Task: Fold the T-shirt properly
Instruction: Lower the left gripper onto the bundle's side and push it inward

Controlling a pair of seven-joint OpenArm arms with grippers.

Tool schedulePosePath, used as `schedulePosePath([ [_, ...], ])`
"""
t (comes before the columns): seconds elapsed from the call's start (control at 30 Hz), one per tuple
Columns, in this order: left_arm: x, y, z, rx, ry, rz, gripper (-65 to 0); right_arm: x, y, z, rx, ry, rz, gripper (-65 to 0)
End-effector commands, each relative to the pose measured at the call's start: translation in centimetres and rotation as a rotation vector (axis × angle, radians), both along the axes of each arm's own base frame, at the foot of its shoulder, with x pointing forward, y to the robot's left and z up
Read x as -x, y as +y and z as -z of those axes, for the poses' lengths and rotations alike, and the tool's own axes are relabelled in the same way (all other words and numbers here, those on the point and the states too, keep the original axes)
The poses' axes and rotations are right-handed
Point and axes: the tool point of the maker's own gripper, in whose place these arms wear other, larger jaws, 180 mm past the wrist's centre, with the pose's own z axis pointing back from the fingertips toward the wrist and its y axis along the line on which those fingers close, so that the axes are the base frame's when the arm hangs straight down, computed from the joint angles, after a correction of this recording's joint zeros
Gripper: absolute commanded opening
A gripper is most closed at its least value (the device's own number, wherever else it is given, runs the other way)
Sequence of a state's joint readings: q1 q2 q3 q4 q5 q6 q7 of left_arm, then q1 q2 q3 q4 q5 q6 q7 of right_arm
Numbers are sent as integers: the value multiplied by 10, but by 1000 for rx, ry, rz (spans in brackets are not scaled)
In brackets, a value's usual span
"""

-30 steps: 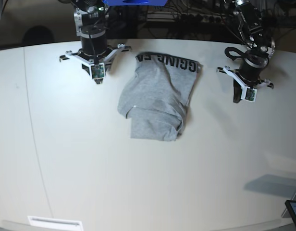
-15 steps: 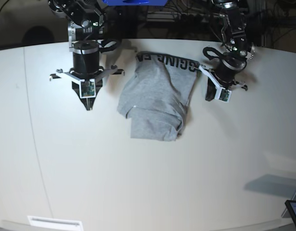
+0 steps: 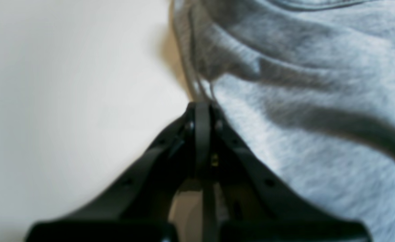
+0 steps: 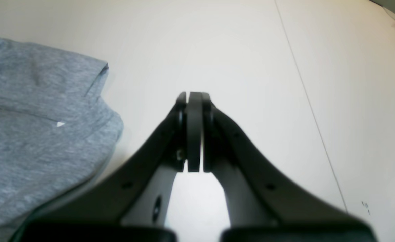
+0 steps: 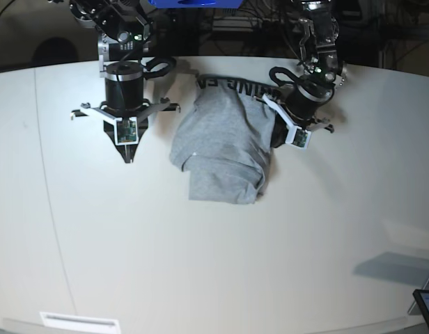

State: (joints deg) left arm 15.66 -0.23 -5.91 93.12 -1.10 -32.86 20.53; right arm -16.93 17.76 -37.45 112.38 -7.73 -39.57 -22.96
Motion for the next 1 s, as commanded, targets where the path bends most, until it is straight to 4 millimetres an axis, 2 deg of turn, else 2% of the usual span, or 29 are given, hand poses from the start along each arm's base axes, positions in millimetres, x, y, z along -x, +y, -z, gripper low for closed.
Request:
schedulePosePath([
  [0.0,2,-8,0,-4,11,29,-650,-5,-1,-17,3,-68,3,-649],
  [0.17,3,-27,0,25,11,53,-650,-5,-1,-17,3,-68,3,-649],
  [0.5,0,-42,-2,65,5,47,-650,-6,-2,-17,3,-70,4,-649],
  [0.73,-8,-67,-5,60,25,120,-650,-5,-2,-17,2,-68,5,-649],
  [0.8,-12,-69,-8,60,14,125,-650,-5,-2,-17,2,-66,5,-649],
  [0.97,-16,-58,-16,40,-13,94,-650,-4,-2,-16,4,-64,6,-649],
])
